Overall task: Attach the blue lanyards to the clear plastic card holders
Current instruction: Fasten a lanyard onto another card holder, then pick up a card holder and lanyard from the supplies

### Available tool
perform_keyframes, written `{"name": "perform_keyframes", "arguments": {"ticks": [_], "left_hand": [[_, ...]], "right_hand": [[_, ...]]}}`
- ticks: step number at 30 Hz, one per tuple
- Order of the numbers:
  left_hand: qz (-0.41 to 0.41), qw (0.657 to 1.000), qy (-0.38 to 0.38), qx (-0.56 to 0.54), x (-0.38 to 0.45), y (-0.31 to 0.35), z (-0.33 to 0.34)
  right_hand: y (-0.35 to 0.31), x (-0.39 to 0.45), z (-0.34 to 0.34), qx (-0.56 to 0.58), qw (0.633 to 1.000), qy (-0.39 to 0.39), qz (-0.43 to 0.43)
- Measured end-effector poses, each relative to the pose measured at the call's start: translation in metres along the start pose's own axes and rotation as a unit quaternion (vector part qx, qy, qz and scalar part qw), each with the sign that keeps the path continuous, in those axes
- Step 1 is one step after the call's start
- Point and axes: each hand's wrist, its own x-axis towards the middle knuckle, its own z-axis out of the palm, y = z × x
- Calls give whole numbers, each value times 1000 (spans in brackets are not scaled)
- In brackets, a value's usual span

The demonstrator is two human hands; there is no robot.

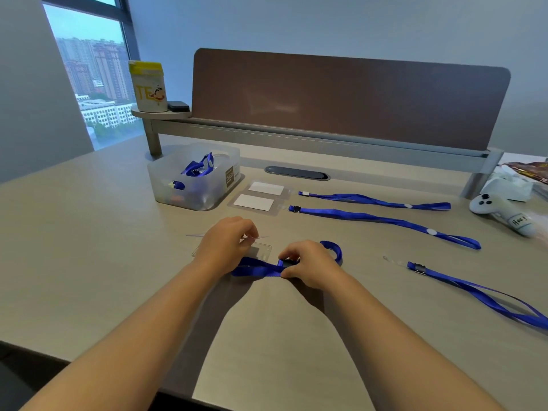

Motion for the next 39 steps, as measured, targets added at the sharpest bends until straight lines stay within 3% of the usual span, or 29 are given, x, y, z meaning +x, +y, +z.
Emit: {"name": "perform_keyframes", "arguments": {"ticks": [6, 13, 30, 33, 36, 39], "left_hand": [[-30, 995, 65, -70, 12, -15, -18], [-102, 968, 168, -158, 36, -30, -65], [-145, 934, 293, -144, 132, -136, -142], [-146, 934, 294, -139, 140, -152, -137], [-144, 938, 282, -140, 144, -162, -130], [-140, 942, 270, -143, 142, -161, -126]], "right_hand": [[-17, 19, -12, 106, 992, 65, -7], [-62, 51, -44, 311, 942, 127, -9], [-199, 232, -55, 433, 877, 198, -70], [-190, 254, -31, 395, 896, 199, -38], [-174, 263, -12, 256, 957, 134, -22], [-164, 260, -9, 161, 983, 92, -11]]}}
